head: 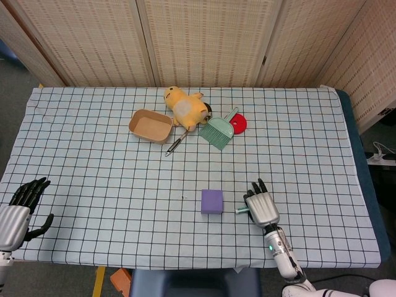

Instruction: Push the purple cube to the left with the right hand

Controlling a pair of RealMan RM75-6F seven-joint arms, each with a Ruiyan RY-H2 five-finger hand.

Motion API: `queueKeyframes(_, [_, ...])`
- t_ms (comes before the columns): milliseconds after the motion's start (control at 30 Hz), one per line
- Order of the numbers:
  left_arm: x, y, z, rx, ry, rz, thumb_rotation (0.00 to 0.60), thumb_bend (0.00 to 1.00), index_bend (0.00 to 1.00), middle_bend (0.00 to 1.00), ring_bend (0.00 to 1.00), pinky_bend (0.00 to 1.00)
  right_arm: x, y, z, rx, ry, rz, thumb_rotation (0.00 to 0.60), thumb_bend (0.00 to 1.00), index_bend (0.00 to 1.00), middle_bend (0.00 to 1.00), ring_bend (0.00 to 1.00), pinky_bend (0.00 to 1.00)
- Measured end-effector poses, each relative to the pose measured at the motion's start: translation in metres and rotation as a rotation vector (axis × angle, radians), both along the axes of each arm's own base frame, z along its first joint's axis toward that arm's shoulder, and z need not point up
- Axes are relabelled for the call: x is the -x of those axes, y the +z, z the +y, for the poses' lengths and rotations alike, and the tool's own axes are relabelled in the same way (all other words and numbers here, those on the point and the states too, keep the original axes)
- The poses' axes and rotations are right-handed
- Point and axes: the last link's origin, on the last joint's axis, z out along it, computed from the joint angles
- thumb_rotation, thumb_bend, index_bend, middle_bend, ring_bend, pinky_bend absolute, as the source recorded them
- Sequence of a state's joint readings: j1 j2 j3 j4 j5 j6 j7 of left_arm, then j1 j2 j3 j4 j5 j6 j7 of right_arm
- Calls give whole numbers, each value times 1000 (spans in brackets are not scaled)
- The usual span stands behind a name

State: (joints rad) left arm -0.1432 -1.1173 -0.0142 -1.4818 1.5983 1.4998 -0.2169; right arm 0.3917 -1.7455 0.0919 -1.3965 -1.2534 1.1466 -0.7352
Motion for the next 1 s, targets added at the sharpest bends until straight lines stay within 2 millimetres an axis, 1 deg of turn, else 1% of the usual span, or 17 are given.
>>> queueKeyframes(233, [1,0,0,2,3,1,600,430,0,0,0,66,1,0,1,8,0,10,600,233,708,508,224,168])
queueKeyframes(367, [0,0,0,-2,1,1,600,430,0,0,0,66,1,0,2,7,2,14,600,265,811,593,327,271])
queueKeyframes(500, [0,0,-1,-6,-1,1,600,429,0,0,0,66,0,3,3,16,6,14,600,297,887,662,432,380])
queueKeyframes(600, [0,0,-1,-5,-2,0,600,429,0,0,0,66,0,7,3,30,7,10,600,321,936,702,485,433])
queueKeyframes(800, [-1,1,-1,-8,-4,-2,600,430,0,0,0,66,-2,21,-2,81,0,-30,600,338,965,723,511,459])
queueKeyframes(933, [-1,0,-1,-6,-2,-1,600,429,0,0,0,66,-9,27,-6,93,5,-73,600,343,970,728,514,463])
queueKeyframes(1000, [-1,0,0,-4,-1,-1,600,429,0,0,0,66,-12,27,-7,86,9,-83,600,343,970,727,514,463])
